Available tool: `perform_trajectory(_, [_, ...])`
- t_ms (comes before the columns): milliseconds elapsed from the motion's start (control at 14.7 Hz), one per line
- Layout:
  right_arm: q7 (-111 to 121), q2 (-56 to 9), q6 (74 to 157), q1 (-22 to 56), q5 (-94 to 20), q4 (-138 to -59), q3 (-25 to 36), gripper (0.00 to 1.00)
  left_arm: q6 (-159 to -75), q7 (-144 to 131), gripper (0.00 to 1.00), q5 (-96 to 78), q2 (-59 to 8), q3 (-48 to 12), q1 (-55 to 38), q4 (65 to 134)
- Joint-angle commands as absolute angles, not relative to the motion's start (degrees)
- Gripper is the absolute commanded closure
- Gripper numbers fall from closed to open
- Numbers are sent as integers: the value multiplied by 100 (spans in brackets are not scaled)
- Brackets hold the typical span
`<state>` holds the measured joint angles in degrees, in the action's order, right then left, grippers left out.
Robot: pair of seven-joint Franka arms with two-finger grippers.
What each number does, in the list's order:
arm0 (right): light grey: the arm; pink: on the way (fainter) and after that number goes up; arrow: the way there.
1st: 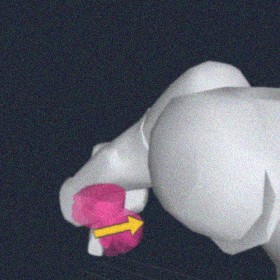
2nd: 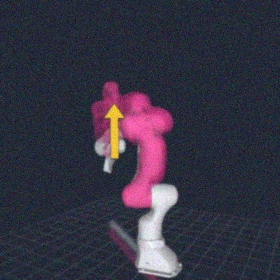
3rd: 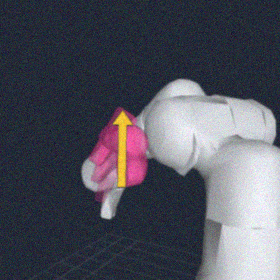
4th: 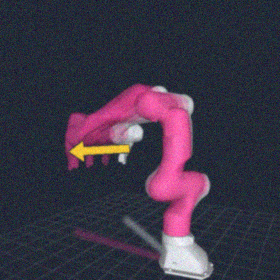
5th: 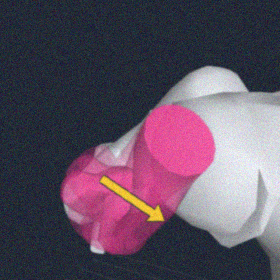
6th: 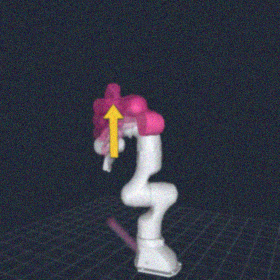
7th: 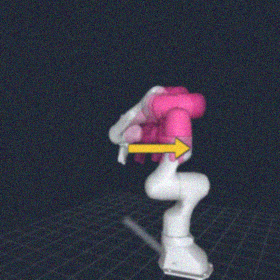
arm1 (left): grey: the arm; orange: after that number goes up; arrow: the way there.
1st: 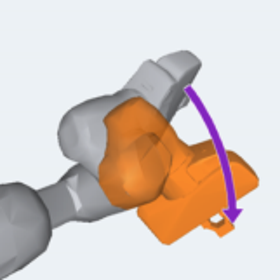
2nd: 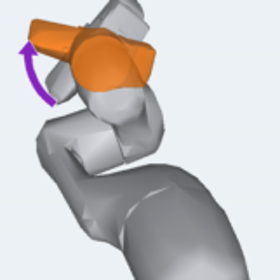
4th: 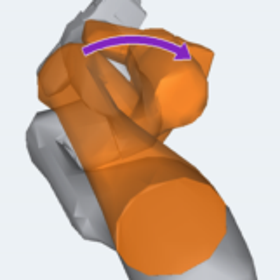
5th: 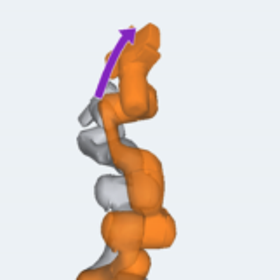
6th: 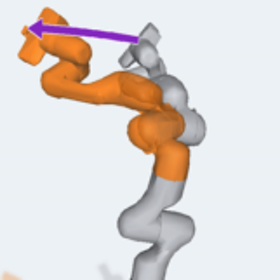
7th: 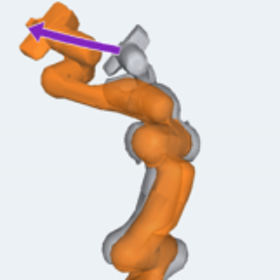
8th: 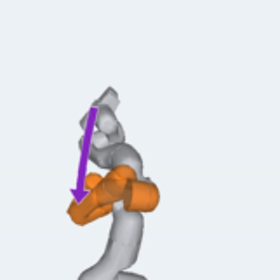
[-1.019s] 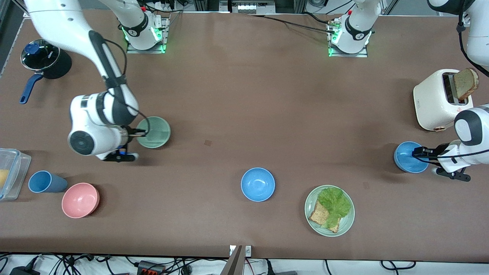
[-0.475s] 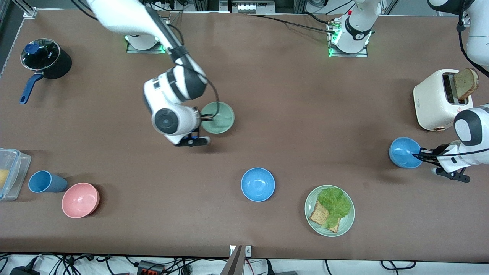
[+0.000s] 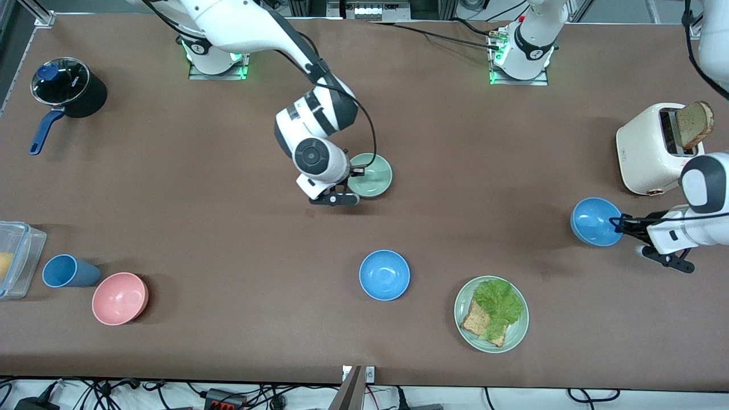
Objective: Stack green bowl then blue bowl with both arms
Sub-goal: 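Carry the green bowl to mid-table while the left gripper carries the blue bowl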
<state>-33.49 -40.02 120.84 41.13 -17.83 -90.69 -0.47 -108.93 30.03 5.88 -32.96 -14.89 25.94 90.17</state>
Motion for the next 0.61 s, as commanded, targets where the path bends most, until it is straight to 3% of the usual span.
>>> perform_trajectory(0, [-3472, -4078, 12067, 4227, -1907, -8938, 18, 100, -10049, 2403, 99, 405, -2604, -1958, 2654, 9097])
perform_trajectory(136, [-3515, -4131, 12059, 4298, -1898, -8938, 18, 100, -9582, 1805, 99, 256, -2330, -2327, 2654, 9071])
perform_trajectory(272, [-3620, -4052, 12050, 4307, -1881, -8903, 26, 1, -9047, 1050, 99, 80, -2215, -2757, 2611, 8808])
perform_trajectory(543, [-3613, -3588, 11323, 3816, -1802, -8473, 210, 0, -8877, -954, 99, -139, -2241, -4014, 2593, 8622])
